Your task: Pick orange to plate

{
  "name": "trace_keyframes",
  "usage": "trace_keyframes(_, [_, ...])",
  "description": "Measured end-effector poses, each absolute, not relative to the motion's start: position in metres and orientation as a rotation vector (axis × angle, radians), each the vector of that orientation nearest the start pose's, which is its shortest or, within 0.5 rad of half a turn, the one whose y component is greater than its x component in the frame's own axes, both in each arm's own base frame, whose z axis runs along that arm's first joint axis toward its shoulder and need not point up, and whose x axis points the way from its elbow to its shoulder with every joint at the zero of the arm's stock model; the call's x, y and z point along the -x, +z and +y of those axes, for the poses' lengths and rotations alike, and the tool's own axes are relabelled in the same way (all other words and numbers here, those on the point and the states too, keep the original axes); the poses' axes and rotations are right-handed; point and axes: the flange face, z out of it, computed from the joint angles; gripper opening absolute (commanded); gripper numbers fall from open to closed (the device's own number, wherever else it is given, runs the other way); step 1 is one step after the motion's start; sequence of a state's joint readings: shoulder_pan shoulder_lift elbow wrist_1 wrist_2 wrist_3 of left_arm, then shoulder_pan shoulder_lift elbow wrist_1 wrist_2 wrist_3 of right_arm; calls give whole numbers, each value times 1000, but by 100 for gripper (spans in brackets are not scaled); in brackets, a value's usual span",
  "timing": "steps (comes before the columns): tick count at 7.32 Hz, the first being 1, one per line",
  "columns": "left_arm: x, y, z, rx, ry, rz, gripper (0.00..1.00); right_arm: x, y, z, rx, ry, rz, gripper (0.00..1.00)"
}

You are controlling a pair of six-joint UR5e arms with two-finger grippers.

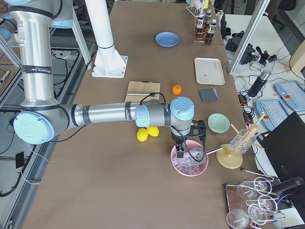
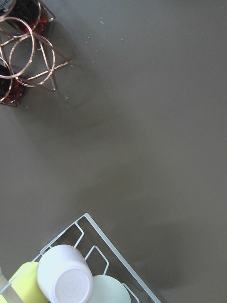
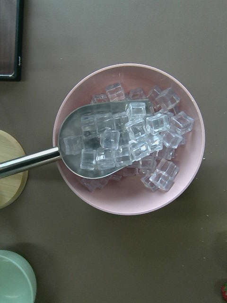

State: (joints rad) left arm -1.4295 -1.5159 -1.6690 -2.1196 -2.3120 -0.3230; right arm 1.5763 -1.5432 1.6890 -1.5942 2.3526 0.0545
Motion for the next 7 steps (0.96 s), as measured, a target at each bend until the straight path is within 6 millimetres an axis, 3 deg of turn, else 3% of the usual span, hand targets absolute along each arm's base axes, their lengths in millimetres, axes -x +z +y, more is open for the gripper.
trace_keyframes(2, [-61, 561, -489, -350, -37, 929, 98, -47, 569, -518, -88, 35, -790, 100])
trace_keyframes(5, [-167, 550, -464, -300, -194, 999, 98, -8, 532, -523, -73, 67, -804, 100])
trace_keyframes(7, [-218, 547, -449, -288, -233, 991, 98, 24, 514, -525, -58, 78, -813, 100])
